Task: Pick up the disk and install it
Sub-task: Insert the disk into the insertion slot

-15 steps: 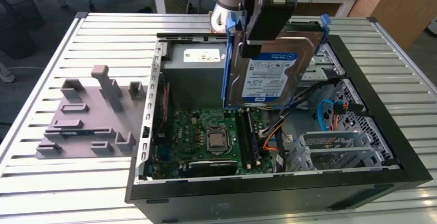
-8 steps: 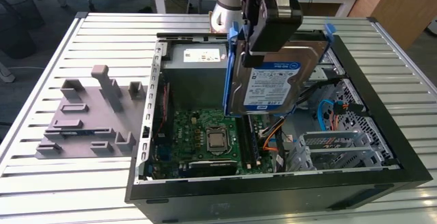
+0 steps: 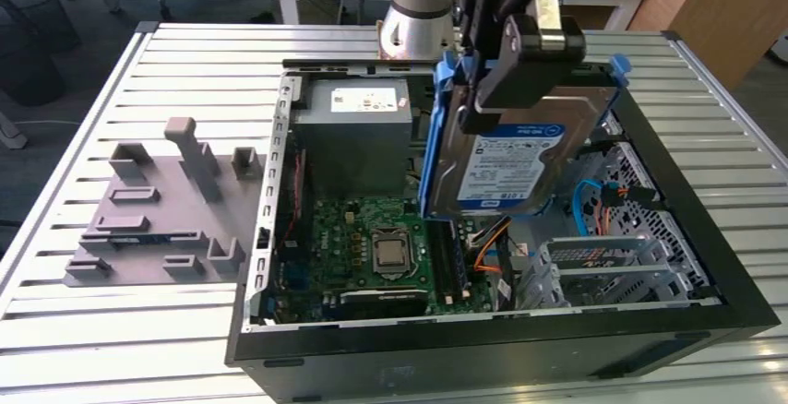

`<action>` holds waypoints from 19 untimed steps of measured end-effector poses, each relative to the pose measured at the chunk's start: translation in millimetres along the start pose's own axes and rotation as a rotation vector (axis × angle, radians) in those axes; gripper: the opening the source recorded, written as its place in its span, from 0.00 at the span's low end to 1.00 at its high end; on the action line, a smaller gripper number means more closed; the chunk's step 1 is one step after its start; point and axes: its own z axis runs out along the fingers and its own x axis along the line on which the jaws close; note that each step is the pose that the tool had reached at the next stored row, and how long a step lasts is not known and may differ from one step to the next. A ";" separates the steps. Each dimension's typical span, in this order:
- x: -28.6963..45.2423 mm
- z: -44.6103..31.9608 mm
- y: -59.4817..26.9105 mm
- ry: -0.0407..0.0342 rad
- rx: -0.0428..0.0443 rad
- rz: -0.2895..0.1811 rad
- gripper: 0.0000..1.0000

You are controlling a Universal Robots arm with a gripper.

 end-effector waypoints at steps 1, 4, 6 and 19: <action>1.5 0.3 -1.3 0.0001 0.0000 0.000 0.36; 6.2 1.2 -3.1 0.0001 0.0000 0.000 0.36; 9.0 1.7 -3.9 -0.0001 0.0000 0.000 0.36; 12.5 5.2 -18.1 0.0002 0.0000 0.000 0.36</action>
